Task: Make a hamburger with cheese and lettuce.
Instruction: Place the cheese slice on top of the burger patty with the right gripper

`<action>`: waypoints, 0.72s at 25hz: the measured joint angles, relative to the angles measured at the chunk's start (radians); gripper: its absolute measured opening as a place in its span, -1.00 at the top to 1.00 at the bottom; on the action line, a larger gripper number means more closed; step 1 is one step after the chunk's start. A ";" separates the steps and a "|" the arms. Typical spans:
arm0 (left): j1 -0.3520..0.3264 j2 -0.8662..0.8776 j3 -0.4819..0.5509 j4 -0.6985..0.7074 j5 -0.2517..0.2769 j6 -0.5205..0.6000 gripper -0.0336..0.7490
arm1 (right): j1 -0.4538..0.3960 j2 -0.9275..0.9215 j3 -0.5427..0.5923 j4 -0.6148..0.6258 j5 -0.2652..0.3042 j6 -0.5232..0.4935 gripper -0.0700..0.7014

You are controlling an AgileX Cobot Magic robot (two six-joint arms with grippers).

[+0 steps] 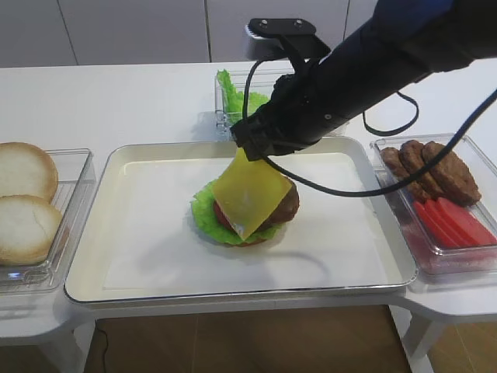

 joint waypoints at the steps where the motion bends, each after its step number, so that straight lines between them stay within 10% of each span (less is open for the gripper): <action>1: 0.000 0.000 0.000 0.000 0.000 0.000 -0.35 | 0.000 0.002 0.000 -0.005 -0.003 0.000 0.81; 18: 0.000 0.000 0.000 0.000 0.000 0.000 -0.35 | 0.000 0.033 0.000 -0.046 -0.036 -0.002 0.81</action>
